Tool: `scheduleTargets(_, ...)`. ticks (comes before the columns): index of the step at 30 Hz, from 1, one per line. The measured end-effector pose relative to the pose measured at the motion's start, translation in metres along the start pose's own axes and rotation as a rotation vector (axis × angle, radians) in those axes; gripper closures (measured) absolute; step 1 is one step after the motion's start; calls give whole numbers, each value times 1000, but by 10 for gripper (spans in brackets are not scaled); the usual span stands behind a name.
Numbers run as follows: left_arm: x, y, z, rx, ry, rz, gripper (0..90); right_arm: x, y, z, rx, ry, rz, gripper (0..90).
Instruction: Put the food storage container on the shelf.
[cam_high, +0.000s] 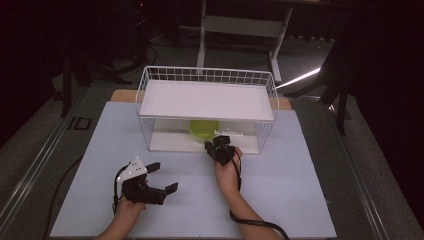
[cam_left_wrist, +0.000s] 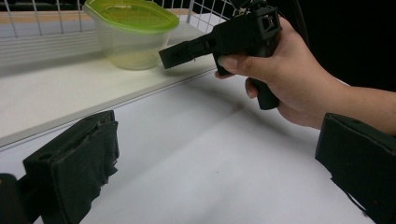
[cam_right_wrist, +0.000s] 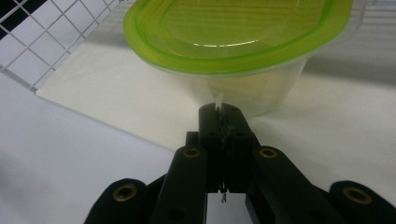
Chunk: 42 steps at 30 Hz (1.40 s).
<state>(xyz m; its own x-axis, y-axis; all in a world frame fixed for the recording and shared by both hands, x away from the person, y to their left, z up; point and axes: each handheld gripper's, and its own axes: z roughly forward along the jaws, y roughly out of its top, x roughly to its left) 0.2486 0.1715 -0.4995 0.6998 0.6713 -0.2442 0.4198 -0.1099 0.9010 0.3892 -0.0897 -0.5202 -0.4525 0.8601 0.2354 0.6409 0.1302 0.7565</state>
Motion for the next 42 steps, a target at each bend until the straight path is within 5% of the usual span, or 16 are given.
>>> scheduleTargets(7, 3, 1, -2, -12, -1, 12, 4, 4, -3, -4, 15, 17, -16, 855)
scheduleTargets(10, 2, 2, -2, -19, -11, 50, 4, 8, -10, -15, 6, 34, -35, 836)
scheduleTargets(19, 0, 3, 0, -12, -38, 49, 4, 21, -21, -51, -11, 100, -97, 700)
scheduleTargets(28, -2, 6, 2, -2, -66, 52, 4, 23, -27, -81, -72, 145, -126, 322)
scheduleTargets(32, -5, 7, 2, -16, -52, 56, 4, 18, -31, -88, -68, 206, -144, 185)
scheduleTargets(42, -9, 9, -1, -17, -95, 56, 4, 4, -43, -105, -85, 201, -201, 168)
